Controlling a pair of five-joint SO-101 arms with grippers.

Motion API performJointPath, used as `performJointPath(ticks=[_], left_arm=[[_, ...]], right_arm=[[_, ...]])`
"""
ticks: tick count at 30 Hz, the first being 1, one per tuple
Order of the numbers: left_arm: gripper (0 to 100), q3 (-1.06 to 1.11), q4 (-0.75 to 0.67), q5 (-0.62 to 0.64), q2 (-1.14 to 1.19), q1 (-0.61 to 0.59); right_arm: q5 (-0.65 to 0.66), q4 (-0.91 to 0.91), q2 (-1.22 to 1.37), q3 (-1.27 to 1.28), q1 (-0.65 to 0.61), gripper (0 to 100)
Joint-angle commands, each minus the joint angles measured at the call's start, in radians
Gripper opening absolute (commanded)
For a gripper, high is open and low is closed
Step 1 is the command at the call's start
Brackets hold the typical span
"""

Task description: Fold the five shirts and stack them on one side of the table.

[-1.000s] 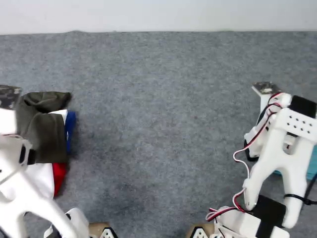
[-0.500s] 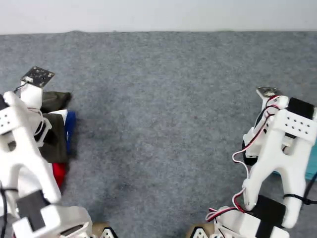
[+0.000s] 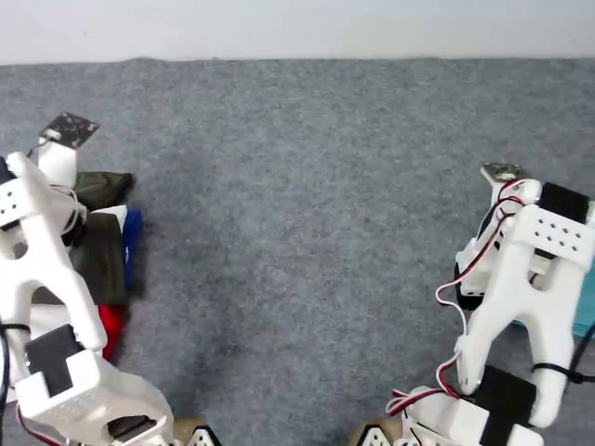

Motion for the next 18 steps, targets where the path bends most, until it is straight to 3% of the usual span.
performJointPath(ticks=[1,7,12,18], left_arm=[[1,-0.073,-0.006,-0.009,-0.071,0.006],[4,-0.077,0.118,-0.044,-0.048,0.003],[16,-0.081,0.080,-0.009,-0.006,-0.040],[17,-0.061,0.058,-0.008,0.091,-0.037]], right_arm=[[-0.012,0.041,-0.041,-0.009,-0.005,0.9],[-0.014,0.041,-0.041,-0.009,-0.005,0.9],[-0.012,0.041,-0.041,-0.009,-0.005,0.9],[-0.011,0.041,-0.041,-0.009,-0.005,0.9]])
